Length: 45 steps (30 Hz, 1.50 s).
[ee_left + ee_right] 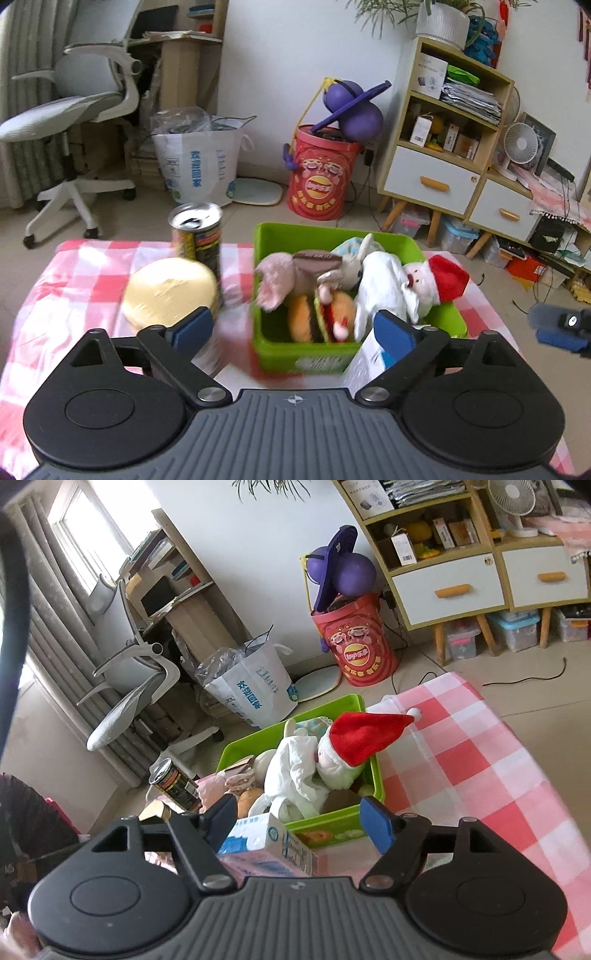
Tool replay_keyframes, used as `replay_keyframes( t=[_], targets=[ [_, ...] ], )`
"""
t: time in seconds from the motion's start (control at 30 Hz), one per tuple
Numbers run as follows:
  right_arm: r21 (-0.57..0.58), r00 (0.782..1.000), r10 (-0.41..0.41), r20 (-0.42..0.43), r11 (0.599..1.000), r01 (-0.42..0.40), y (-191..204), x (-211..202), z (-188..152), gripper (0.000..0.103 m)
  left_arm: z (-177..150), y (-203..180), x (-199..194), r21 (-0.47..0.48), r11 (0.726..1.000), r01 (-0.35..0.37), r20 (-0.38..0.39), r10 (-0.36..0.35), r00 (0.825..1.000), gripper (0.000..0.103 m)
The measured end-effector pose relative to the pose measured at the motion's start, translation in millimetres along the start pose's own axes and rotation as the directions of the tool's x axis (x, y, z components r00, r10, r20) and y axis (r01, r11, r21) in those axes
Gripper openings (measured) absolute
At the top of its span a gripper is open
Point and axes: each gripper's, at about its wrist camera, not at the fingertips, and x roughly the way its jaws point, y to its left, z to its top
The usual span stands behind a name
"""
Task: Organize soft objects
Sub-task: 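Withdraw both open tools toward the white foam block and green towel, then grasp the white foam block with the left tool while the right grasps the green towel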
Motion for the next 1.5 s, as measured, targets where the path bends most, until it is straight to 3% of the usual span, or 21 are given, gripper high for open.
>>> replay_keyframes(
  t=[0.4, 0.8, 1.0, 1.17, 1.5],
  targets=[
    [-0.107, 0.997, -0.071, -0.016, 0.992, 0.069, 16, -44, -28, 0.062, -42, 18, -49, 0.011, 0.998, -0.059, -0.040, 0.060, 0.997, 0.098],
    [-0.208, 0.983, -0.163, -0.088, 0.968, 0.142, 10, -39, -81, 0.070, -94, 27, -55, 0.065, 0.993, -0.095, -0.098, 0.101, 0.990, 0.098],
    [-0.368, 0.958, -0.244, -0.149, 0.913, 0.175, 10, -23, -110, 0.070, -119, 36, -40, 0.124, 0.988, -0.094, -0.129, 0.110, 0.985, 0.098],
    [-0.364, 0.934, -0.270, -0.235, 0.915, 0.172, 0, -12, -129, 0.070, -135, 41, -28, 0.179, 0.981, -0.081, -0.149, 0.109, 0.983, 0.098],
    [-0.413, 0.884, -0.364, -0.293, 0.882, 0.226, -24, 8, -152, 0.072, -161, 48, -2, 0.241, 0.969, -0.052, -0.178, 0.097, 0.979, 0.098]
  ],
)
